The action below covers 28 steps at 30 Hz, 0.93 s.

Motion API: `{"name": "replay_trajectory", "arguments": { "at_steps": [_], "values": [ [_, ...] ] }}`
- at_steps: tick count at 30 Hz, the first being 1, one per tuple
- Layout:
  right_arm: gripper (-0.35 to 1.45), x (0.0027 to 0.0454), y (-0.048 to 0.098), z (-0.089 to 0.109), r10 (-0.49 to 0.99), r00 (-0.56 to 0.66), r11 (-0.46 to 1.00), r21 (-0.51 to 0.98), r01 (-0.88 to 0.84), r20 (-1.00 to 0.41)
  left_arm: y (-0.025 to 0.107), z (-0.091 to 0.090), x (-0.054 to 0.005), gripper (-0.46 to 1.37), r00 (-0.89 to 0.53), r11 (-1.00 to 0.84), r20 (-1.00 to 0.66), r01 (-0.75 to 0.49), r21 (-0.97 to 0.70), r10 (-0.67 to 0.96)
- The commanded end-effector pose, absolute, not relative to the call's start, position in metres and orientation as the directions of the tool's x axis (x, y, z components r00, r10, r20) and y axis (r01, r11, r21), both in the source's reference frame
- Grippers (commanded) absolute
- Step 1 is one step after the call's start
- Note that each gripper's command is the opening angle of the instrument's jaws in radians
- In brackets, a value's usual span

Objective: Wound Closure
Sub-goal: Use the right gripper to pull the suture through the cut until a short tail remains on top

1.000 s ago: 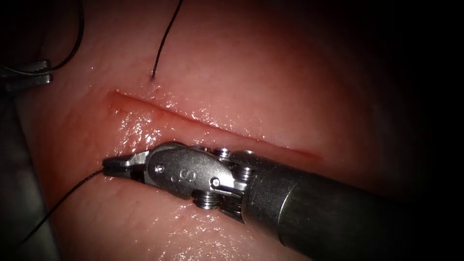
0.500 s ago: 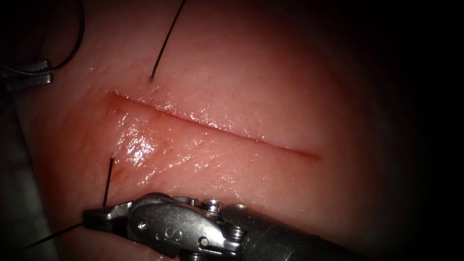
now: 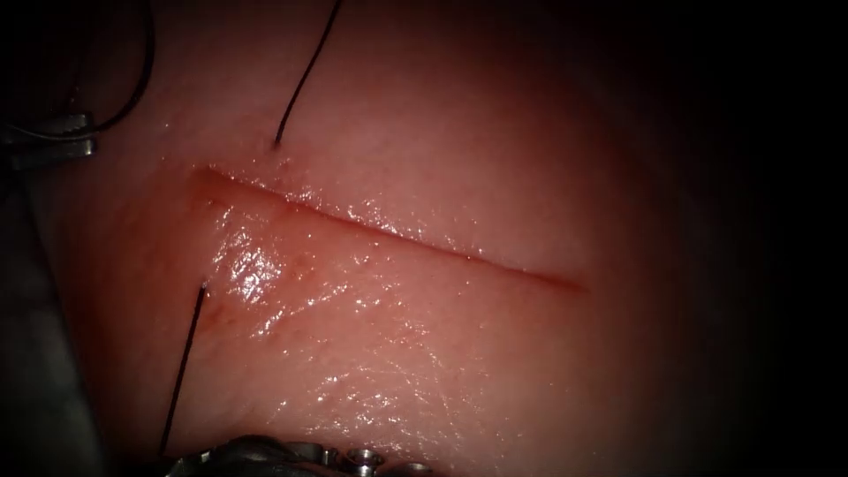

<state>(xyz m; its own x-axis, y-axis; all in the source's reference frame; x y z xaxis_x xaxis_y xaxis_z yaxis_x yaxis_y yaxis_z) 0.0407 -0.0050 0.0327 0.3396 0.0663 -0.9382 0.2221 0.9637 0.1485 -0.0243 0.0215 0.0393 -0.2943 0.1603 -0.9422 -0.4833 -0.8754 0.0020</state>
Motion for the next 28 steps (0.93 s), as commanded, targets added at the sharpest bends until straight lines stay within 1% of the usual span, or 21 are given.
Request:
{"name": "replay_trajectory", "arguments": {
  "at_steps": [1, 28],
  "values": [
    [-0.35, 0.0407, -0.0057, 0.0327, 0.066, 0.345, 0.961, 0.152, 0.231, -0.936, 0.0215, 0.0393, -0.0243, -0.35, -0.294, -0.88, -0.942, -0.475, -0.001, 0.16],
    [-0.35, 0.041, -0.0105, 0.0316, 0.08, 0.355, 0.945, 0.184, 0.271, -0.931, 0.0217, 0.0394, -0.0244, -0.35, -0.294, -0.88, -0.942, -0.475, -0.002, 0.16]
  ]
}}
